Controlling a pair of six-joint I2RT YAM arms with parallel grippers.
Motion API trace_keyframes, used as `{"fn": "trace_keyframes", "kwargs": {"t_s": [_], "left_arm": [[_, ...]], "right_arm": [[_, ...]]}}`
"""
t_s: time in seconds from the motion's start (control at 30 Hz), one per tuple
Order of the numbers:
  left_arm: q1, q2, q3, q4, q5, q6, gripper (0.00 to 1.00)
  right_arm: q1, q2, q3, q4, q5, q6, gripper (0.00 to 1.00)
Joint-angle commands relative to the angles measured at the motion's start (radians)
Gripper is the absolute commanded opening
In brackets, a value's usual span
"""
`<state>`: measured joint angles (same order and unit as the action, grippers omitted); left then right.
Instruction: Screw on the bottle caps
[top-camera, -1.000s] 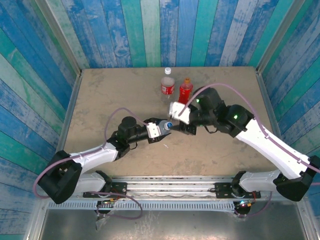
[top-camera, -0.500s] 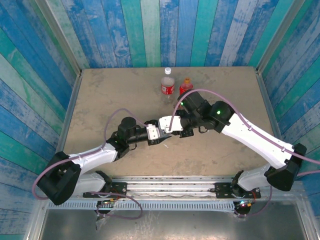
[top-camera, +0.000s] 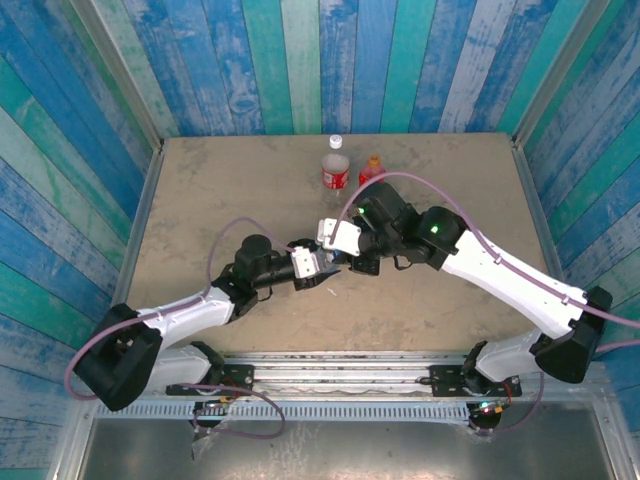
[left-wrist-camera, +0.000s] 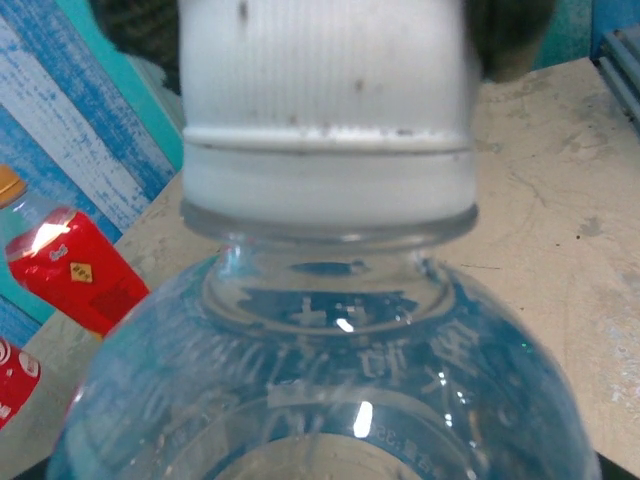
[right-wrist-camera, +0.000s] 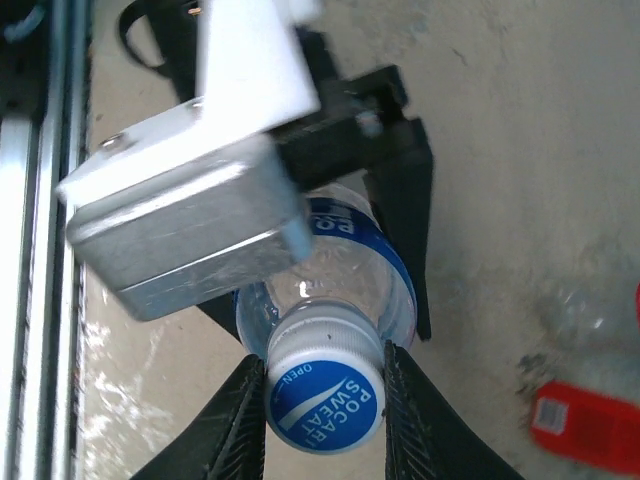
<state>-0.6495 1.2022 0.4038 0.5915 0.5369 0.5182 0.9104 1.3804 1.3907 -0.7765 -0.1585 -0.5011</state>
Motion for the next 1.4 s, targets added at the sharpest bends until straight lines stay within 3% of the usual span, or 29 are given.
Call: {"fn": "trace_keyframes", "kwargs": {"t_s": [0.0,0.07,0.23,0.33,0.4,0.47,0.5,0.6,0.73,1.03,1.13,1.23,1.33,1.37], "left_arm": [[-0.001,-0.04,-0.006,0.092,-0.057,-0.017,0.03],[-0.001,-0.036,-0.004,0.09,-0.057,-0.016,0.03],[-0.001,-0.032,-0.005,0.088,-0.042,-0.017,0.03],[0.001,-0.025,0.001,0.075,-0.027,-0.034,0.03],[0.016,-0.01,-0.003,0.113,0.012,-0.084,0.02],[0.039,0.007,-0.022,0.207,0.075,-0.171,0.02],[0.042,0.016,-0.031,0.258,0.101,-0.209,0.02],[0.042,0.039,-0.054,0.394,0.15,-0.298,0.02],[0.042,0.092,-0.067,0.551,0.215,-0.385,0.03],[0.041,0.12,-0.026,0.499,0.271,-0.379,0.06],[0.042,0.122,-0.029,0.504,0.264,-0.38,0.08],[0.042,0.118,-0.031,0.498,0.252,-0.376,0.15],[0.042,0.115,-0.03,0.489,0.234,-0.372,0.23],[0.042,0.118,-0.03,0.49,0.223,-0.373,0.31]], "right_arm": [[-0.011,-0.042,-0.071,0.129,0.126,0.427,0.01],[-0.01,-0.07,-0.106,0.138,0.096,0.487,0.01],[-0.011,-0.153,-0.184,0.194,0.064,0.429,0.07],[-0.011,-0.18,-0.185,0.207,0.059,0.367,0.23],[-0.019,-0.213,-0.193,0.25,0.055,0.344,0.45],[-0.026,-0.273,-0.258,0.353,0.027,0.302,0.59],[-0.029,-0.316,-0.317,0.442,0.021,0.293,0.61],[-0.035,-0.42,-0.495,0.702,-0.048,0.28,0.62],[-0.035,-0.45,-0.63,0.922,-0.179,0.239,0.62],[-0.035,-0.329,-0.593,1.002,-0.235,0.258,0.55],[-0.034,-0.295,-0.576,1.0,-0.24,0.266,0.43],[-0.035,-0.282,-0.567,0.977,-0.239,0.252,0.31],[-0.036,-0.285,-0.567,0.959,-0.234,0.241,0.25],[-0.035,-0.287,-0.567,0.957,-0.23,0.242,0.24]]}}
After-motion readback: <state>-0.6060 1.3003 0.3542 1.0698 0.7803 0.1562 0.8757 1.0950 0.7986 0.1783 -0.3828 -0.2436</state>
